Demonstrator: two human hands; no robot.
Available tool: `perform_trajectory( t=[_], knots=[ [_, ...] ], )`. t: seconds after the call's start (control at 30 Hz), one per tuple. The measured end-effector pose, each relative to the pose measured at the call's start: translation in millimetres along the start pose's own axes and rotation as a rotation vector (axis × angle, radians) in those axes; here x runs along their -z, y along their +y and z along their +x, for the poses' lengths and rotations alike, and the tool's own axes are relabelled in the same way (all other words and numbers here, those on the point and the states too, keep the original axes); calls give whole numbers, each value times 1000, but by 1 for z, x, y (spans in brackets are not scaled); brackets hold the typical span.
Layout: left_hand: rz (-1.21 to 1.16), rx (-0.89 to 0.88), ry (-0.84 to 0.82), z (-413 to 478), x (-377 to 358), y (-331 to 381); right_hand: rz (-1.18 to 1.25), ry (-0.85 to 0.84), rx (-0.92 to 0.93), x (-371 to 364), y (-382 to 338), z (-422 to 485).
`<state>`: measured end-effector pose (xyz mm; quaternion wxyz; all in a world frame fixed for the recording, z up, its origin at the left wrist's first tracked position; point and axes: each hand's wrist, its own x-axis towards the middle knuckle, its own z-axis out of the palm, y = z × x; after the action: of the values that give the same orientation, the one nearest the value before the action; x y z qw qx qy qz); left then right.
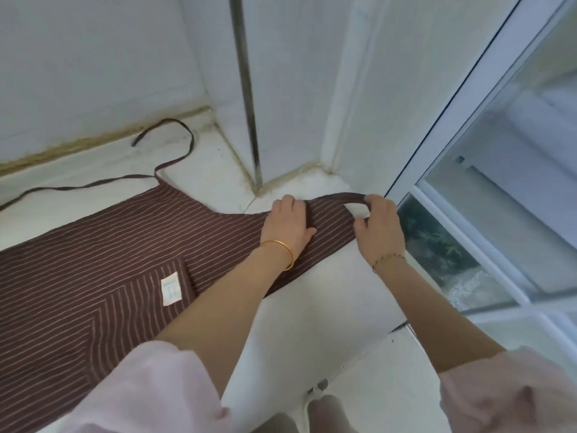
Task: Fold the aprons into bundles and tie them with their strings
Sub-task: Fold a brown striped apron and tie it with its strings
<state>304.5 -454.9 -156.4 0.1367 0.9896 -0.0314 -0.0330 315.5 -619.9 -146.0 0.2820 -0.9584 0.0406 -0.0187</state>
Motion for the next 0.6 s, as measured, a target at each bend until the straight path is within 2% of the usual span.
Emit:
perform_trajectory(
  t=[0.07, 0.13, 0.2, 0.23, 0.27, 0.37, 0.43, 0.5, 0.53, 0.6],
  knots=[
    [59, 52, -60, 9, 3, 3, 47, -78, -138, 3, 4, 20],
    [96, 93, -123, 15, 6, 6, 56, -235, -238, 5, 10, 37],
    [85, 130, -109, 17, 7, 8, 82, -346, -232, 10, 13, 50],
    [67, 147, -82, 17, 7, 9, 175, -357, -238, 13, 13, 55],
    [50, 160, -59, 15, 8, 10, 350, -340, -287, 15, 12, 58],
    [9, 201, -48, 12, 8, 12, 1203, -335, -588, 23, 7, 68],
    [-18, 218, -94, 10, 7, 11, 1559, -353, -611, 28, 2, 71],
    [-17, 215, -143, 8, 4, 12, 1629, -305, -498, 33, -3, 72],
    [-2, 205, -160, 7, 3, 13, 1559, -272, -419, 36, -7, 71],
    [36, 183, -179, 7, 1, 15, 1233, -231, -226, 42, -11, 72]
  ],
)
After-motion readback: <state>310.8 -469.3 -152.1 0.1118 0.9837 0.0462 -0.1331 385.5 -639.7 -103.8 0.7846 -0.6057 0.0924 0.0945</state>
